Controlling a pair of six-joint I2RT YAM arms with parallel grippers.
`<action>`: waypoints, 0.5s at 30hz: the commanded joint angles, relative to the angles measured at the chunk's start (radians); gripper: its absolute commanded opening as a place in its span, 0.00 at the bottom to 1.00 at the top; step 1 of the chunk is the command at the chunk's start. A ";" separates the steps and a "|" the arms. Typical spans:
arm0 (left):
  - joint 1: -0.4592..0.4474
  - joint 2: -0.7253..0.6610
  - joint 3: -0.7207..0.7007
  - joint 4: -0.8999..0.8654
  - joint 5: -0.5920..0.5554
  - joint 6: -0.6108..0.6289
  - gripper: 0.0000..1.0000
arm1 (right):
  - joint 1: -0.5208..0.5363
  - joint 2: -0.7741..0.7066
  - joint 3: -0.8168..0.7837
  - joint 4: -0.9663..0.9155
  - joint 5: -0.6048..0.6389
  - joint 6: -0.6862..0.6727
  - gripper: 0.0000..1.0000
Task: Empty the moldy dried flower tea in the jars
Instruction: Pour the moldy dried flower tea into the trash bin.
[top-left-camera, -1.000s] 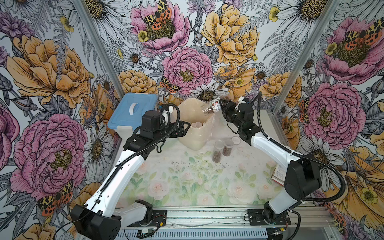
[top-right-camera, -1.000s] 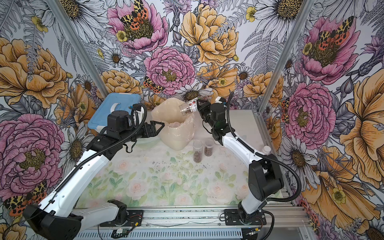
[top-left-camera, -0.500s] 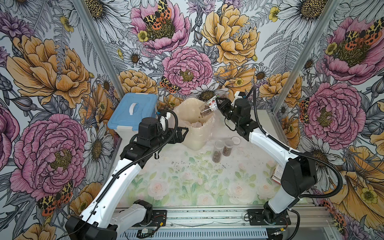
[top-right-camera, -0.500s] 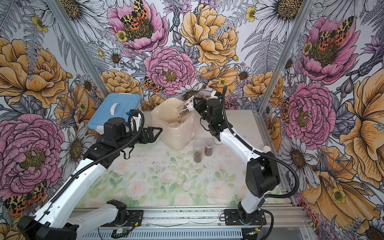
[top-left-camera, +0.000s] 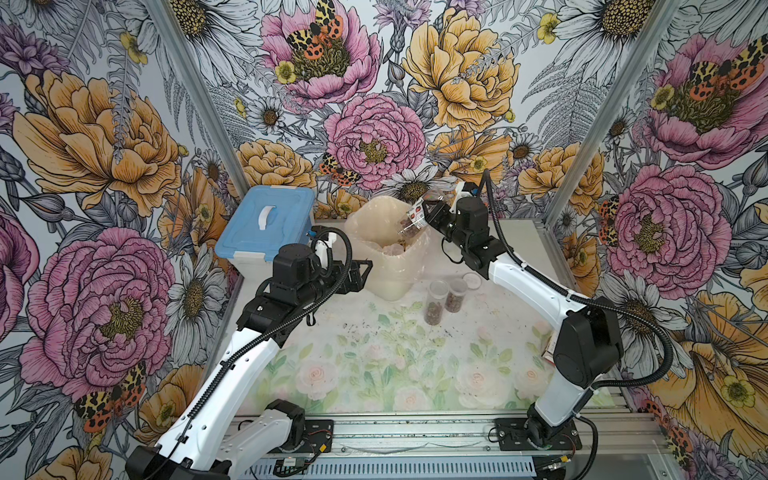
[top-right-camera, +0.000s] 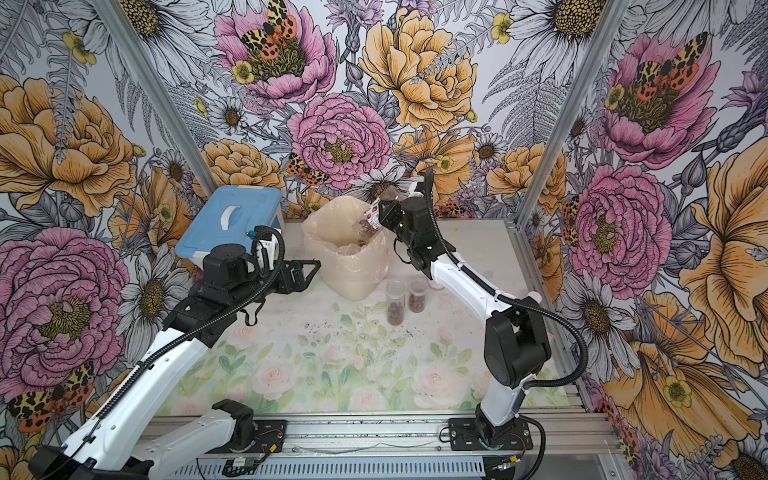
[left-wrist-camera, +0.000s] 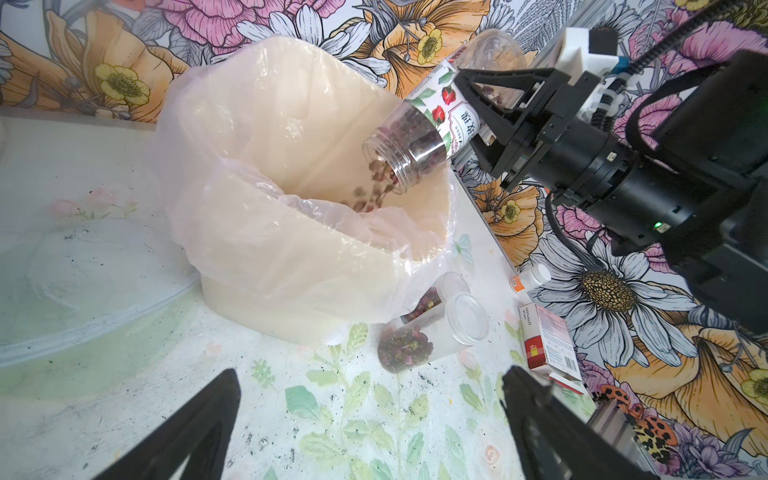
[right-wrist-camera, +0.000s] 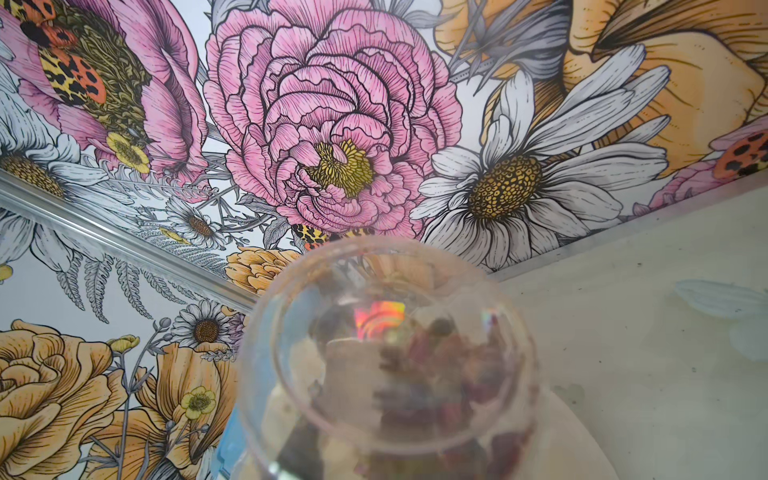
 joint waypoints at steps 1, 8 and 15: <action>0.011 -0.021 -0.017 0.028 -0.029 0.014 0.99 | 0.018 0.014 0.050 0.013 0.035 -0.099 0.25; 0.011 -0.029 -0.031 0.037 -0.033 0.008 0.99 | 0.049 0.022 0.058 0.040 0.060 -0.251 0.25; 0.013 -0.034 -0.041 0.043 -0.034 0.005 0.99 | 0.093 0.031 0.070 0.059 0.115 -0.451 0.24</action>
